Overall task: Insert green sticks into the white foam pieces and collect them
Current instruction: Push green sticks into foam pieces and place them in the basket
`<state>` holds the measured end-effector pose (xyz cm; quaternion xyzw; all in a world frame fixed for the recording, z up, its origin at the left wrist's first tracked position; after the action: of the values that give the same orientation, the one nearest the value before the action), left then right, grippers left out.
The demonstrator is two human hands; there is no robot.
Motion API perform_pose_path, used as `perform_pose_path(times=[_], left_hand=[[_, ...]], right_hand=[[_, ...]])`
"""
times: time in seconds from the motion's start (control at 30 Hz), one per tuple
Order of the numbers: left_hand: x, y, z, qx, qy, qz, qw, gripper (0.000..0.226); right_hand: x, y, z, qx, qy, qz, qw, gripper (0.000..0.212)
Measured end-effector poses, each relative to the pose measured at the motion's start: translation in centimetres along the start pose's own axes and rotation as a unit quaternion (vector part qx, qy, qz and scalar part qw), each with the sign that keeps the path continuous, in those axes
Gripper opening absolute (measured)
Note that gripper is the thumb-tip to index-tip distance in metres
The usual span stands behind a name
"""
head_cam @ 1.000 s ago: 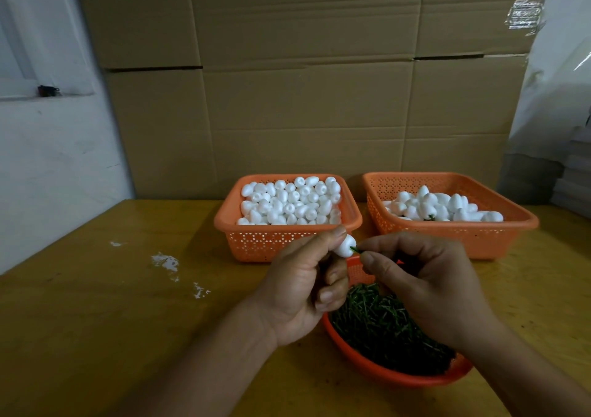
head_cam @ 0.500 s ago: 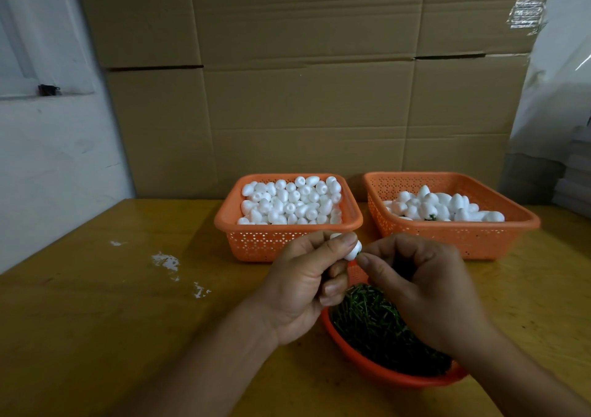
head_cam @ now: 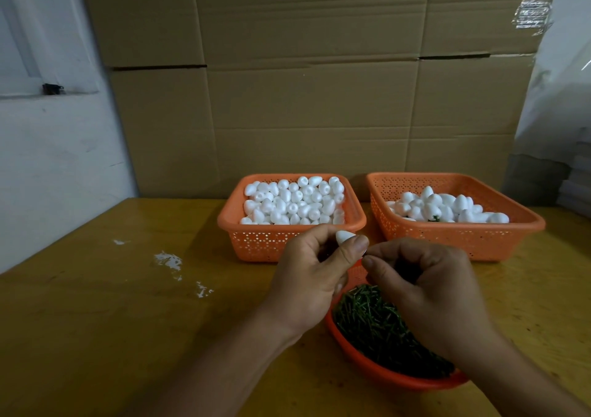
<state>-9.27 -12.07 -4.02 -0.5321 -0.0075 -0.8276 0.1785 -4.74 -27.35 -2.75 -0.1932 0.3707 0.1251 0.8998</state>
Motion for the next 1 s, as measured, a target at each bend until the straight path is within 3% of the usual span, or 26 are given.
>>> perform_pose_path(times=[0.37,0.63,1.0], left_hand=[[0.1,0.2,-0.1,0.004,0.018,0.031,0.999,0.022],[0.2,0.1,-0.2,0.001,0.022,0.069,0.997,0.024],[-0.3,0.5,-0.2,0.012,0.013,0.072,0.997,0.032]], right_hand=[[0.2,0.3,-0.1,0.005,-0.001,-0.002,1.000,0.015],[0.9,0.5,-0.2,0.001,-0.004,-0.022,1.000,0.007],[1.4,0.3,0.3,-0.030,0.053,0.092,0.994,0.016]])
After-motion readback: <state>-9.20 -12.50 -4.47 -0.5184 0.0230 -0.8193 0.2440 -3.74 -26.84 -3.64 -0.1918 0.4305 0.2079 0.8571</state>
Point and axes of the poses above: each hand's wrist, its own z-axis towards the middle knuckle, its own y-axis out of the palm, x = y × z, the point moved 3 cm from there along z, towards the middle knuckle, and after that the axes turned 11 degrees about z, right-handed, at the moved point
